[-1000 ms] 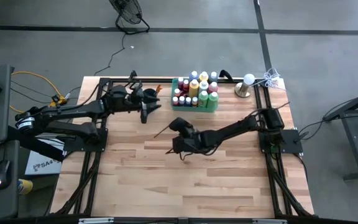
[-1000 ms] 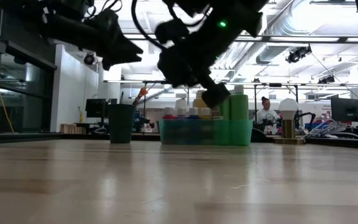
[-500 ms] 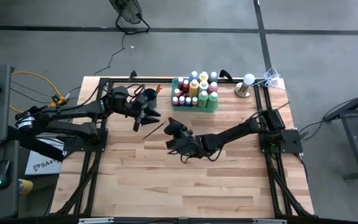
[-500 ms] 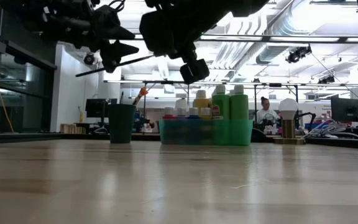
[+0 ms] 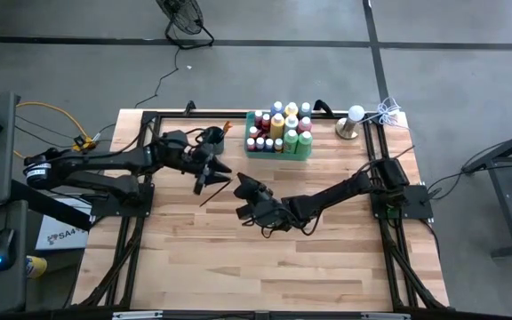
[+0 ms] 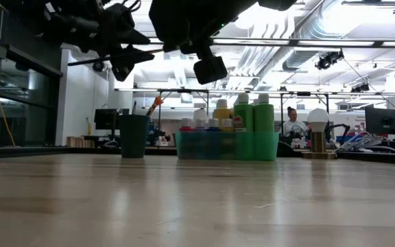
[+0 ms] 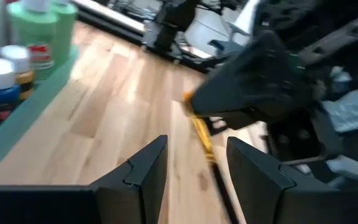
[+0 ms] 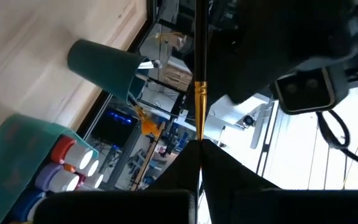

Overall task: Pick & Place Paint Supplies
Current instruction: Put the gold black paint brush into the blue cup

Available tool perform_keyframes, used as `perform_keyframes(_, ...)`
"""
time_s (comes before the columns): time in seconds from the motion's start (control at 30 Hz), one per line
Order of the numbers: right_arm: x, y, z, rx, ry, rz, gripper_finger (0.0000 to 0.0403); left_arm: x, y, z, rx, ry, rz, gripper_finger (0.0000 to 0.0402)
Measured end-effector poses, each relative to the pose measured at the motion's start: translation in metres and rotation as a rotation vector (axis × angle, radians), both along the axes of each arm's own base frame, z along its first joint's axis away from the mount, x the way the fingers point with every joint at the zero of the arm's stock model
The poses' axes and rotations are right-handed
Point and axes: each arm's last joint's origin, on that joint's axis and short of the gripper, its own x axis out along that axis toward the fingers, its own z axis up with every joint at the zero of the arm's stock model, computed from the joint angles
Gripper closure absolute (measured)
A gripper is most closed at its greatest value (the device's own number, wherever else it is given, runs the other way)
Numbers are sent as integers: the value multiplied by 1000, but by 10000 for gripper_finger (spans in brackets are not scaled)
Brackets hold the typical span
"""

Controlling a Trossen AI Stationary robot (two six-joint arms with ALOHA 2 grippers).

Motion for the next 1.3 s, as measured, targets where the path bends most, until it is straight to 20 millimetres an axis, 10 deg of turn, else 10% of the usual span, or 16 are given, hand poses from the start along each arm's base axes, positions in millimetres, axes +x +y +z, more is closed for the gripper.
perform_keyframes(0.87,4,-8,0,13,4,61,399,6,1,-9,-32,34,-49,242)
perform_keyframes(1.3,4,-8,0,14,3,61,399,6,1,-10,-50,47,-39,388)
